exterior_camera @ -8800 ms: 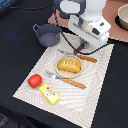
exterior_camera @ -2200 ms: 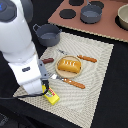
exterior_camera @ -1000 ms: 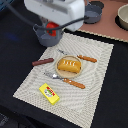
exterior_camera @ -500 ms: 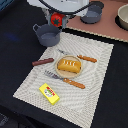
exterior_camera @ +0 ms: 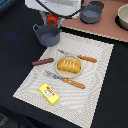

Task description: Interact with the objects in diverse but meaningful ways.

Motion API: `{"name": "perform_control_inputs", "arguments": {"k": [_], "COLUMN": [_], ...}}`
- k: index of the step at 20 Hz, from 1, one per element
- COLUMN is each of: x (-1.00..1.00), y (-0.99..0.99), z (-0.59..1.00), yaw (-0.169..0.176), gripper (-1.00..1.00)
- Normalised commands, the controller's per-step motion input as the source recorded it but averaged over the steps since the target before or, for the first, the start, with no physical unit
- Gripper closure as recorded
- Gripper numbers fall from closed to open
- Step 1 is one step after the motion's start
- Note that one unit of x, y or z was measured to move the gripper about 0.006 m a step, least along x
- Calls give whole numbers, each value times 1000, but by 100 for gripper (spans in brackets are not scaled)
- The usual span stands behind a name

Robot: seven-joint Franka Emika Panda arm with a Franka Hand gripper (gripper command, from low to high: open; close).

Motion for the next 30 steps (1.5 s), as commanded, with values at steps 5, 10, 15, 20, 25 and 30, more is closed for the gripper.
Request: {"name": "perform_control_inputs", "arguments": {"k": [5,10,15,20,25,30], "x": [-742,-577,-141,0,0,35], "y": [69,37,0,1,0,-165], "z": [-590,-440,533,823,666,762], "yaw": [29,20,-17,-42,-31,-84], "gripper": [100,100,-100,-100,-100,-100]}}
